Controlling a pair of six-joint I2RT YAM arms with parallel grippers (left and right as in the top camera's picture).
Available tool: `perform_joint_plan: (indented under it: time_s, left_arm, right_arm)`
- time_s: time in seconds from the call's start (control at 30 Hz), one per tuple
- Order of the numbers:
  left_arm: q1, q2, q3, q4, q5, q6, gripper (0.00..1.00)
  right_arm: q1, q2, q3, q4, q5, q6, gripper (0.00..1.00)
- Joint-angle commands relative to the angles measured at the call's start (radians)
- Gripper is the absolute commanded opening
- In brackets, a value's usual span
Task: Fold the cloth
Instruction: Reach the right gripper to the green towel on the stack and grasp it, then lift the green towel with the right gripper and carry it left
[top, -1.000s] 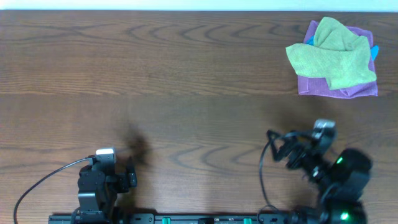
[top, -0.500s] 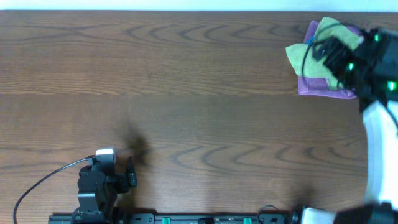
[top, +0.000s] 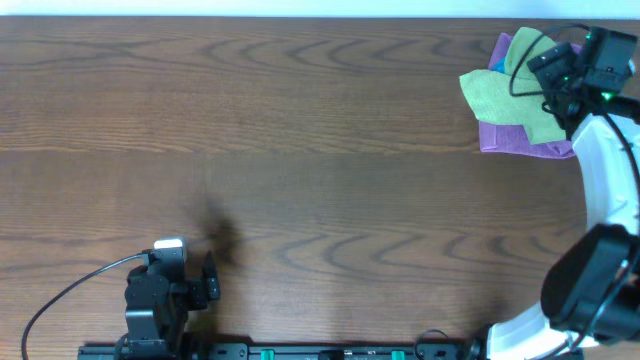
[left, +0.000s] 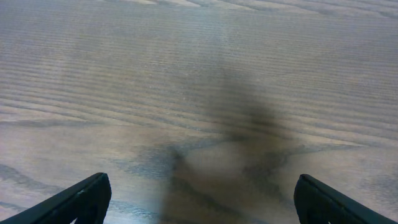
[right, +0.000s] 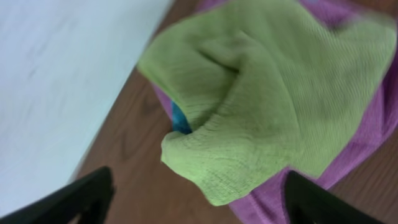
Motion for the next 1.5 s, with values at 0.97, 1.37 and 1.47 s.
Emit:
perform_joint_plan:
  time_s: [0.97,1.37,1.47]
  left_arm:
    - [0.006,-0.005,-0.031,-0.050,-0.018,0.000,0.95]
    - [0.006,-0.005,-0.031,-0.051,-0.018,0.000,0.95]
    - [0.006,-0.005,-0.031,-0.051,-0.018,0.000,0.95]
  right_arm:
    - [-0.051,0.341,0.240,-0.119,-0.179,0.303,0.01]
    - [0.016,0.341,0.628,-0.285,-0.513,0.075,0.01]
    - [0.077,0.341,0.732,-0.376,-0.600,0.011,0.01]
